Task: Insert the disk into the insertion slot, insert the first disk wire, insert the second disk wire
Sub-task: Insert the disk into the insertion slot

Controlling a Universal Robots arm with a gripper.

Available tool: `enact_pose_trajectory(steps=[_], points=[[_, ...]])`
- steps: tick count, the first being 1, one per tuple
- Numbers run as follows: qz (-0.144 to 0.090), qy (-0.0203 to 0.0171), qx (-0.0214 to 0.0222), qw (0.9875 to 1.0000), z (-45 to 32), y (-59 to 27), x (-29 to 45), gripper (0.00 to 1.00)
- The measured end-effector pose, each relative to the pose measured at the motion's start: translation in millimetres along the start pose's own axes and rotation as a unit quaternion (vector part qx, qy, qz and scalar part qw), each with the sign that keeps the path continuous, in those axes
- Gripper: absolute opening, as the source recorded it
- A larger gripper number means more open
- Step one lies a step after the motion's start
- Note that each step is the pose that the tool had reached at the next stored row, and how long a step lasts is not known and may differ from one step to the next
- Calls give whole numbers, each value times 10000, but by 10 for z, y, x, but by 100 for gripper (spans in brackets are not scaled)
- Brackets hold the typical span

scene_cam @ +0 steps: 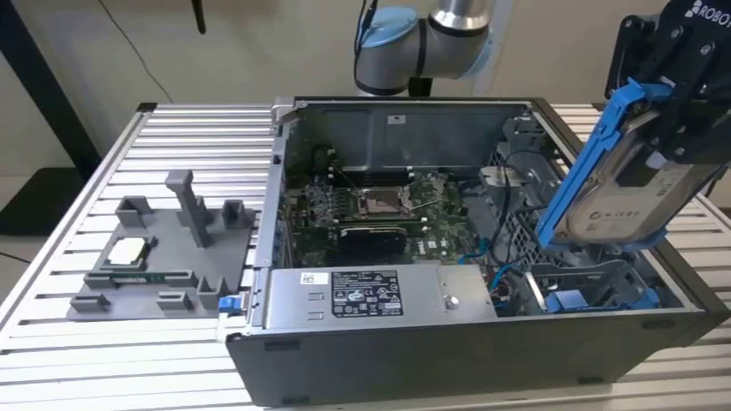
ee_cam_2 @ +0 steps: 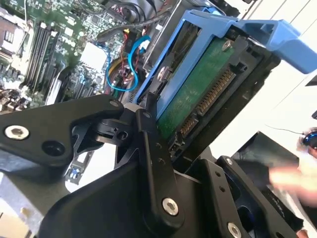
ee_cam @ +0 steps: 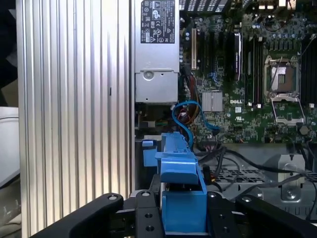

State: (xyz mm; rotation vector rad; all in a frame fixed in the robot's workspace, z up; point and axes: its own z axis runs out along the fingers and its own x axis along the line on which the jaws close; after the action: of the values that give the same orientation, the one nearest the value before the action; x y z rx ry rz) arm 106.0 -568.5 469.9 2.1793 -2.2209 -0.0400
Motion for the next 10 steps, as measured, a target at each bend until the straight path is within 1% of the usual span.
enact_pose_trajectory(steps=[10], points=[[0,0,0,10000,105,-19,-1,33]])
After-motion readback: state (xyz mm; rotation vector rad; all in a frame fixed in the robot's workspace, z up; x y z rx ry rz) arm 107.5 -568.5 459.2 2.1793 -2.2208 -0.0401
